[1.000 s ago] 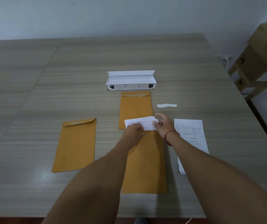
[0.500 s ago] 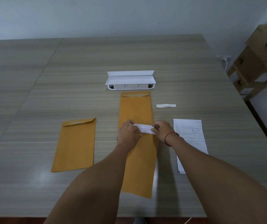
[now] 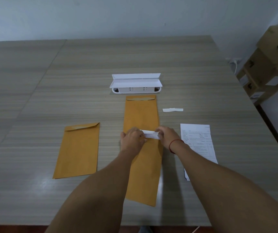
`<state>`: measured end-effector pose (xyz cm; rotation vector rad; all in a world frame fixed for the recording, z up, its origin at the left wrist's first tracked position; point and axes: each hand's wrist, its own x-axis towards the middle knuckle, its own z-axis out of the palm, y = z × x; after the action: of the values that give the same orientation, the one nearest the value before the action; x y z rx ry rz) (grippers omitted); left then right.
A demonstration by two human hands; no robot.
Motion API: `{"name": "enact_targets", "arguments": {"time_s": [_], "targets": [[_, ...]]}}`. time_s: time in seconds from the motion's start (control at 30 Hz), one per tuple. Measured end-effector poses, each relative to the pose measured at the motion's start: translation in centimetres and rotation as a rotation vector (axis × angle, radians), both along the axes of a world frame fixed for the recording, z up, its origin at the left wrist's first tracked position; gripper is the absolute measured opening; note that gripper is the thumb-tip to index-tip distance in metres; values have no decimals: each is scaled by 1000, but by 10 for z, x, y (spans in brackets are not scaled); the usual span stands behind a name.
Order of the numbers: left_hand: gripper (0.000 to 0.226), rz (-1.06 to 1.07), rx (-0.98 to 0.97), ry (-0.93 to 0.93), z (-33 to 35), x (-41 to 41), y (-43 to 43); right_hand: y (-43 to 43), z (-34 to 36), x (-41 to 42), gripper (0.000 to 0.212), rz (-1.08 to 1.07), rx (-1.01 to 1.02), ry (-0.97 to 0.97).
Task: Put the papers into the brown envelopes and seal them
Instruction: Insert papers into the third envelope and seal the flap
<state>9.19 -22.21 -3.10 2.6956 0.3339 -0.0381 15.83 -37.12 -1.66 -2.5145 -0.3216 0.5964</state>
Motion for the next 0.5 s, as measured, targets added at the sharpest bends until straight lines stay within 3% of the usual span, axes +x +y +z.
{"name": "enact_targets", "arguments": {"time_s": [0.1, 0.5], "targets": [[18, -21, 15, 37, 1, 2, 0, 1, -2, 1, 35, 31, -31, 5], [22, -70, 15, 96, -1, 4, -6, -3, 5, 2, 25, 200, -169, 0]]}}
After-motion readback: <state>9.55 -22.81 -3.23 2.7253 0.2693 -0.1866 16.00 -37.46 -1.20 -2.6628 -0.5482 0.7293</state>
